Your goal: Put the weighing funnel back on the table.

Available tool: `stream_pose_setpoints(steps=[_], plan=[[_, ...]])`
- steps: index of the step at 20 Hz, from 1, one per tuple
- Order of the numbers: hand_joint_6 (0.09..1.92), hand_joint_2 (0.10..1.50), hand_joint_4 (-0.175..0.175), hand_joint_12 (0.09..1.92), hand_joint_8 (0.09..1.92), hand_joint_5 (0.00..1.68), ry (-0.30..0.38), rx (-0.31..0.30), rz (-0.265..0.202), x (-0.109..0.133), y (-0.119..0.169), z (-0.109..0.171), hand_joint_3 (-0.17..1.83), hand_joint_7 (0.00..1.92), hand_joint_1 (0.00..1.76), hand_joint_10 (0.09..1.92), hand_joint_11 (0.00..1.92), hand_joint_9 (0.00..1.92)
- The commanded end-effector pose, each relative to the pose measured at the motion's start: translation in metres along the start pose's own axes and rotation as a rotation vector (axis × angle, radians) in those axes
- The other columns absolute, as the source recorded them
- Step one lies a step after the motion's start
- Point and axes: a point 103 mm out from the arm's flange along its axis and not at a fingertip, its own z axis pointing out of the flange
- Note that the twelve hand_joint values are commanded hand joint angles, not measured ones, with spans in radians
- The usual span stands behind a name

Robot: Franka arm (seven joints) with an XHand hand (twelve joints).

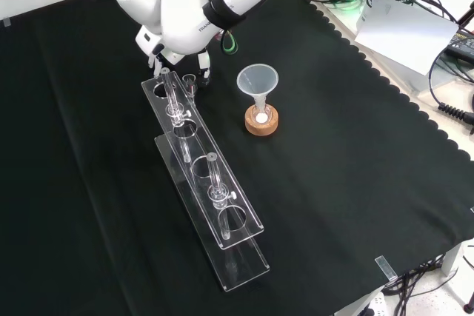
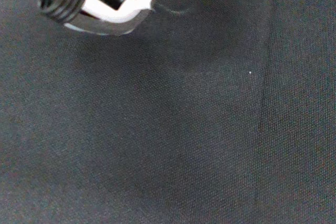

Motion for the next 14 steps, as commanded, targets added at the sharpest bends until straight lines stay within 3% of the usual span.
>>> stream_pose_setpoints(steps=[1,2,5,7,11,14], plan=[[0.83,0.73,0.175,1.17,0.66,1.17,-0.016,-0.038,0.017,-0.001,-0.005,0.0,0.6,0.53,1.09,0.44,0.62,0.82],[0.84,0.8,0.175,1.18,0.67,1.14,-0.021,-0.047,0.02,0.0,-0.006,-0.001,0.48,0.49,1.08,0.46,0.6,0.79],[0.71,0.75,0.044,1.25,0.68,0.7,-0.043,-0.054,0.026,0.001,-0.011,-0.002,0.48,0.28,0.95,0.55,0.43,0.58],[0.46,0.69,-0.004,1.3,0.67,0.4,-0.055,-0.051,0.026,0.002,-0.014,-0.003,0.55,0.12,0.92,0.62,0.3,0.42],[0.09,0.65,-0.022,1.37,0.33,0.14,-0.07,-0.016,0.03,0.003,-0.019,-0.006,0.58,0.01,0.88,0.68,0.06,0.15],[0.09,0.64,-0.018,1.35,0.14,0.07,-0.067,-0.025,0.038,0.001,-0.025,-0.012,0.57,0.0,0.87,0.69,0.01,0.07]])
